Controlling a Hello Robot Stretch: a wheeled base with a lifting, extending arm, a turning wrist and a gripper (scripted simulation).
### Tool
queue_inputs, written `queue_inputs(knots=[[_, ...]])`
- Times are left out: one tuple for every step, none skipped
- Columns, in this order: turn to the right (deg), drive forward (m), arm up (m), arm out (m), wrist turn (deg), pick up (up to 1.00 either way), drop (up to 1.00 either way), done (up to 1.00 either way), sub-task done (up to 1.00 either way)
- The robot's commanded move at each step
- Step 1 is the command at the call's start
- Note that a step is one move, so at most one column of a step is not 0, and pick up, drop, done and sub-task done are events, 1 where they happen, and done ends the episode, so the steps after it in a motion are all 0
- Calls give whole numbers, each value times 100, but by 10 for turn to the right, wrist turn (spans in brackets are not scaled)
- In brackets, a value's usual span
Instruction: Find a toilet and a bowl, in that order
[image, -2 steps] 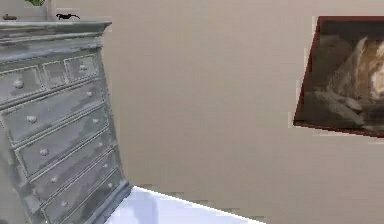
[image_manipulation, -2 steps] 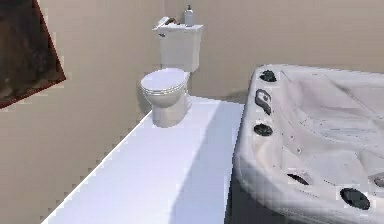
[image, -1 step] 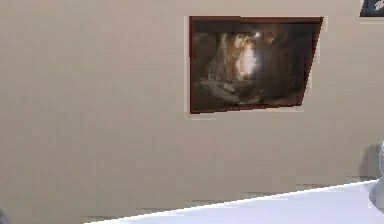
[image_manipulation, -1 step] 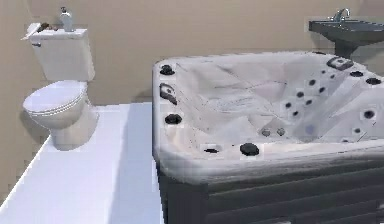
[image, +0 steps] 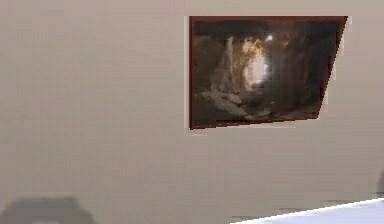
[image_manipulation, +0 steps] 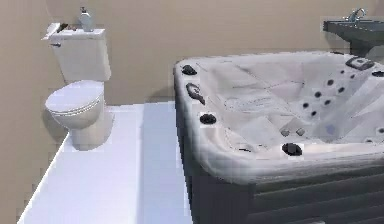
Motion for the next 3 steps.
queue_inputs(knots=[[450, 0, 0, 0, 0, 0, 0, 0, 0], [180, 0, 0, 0, 0, 0, 0, 0, 0], [0, 100, 0, 0, 0, 0, 0, 0, 0]])
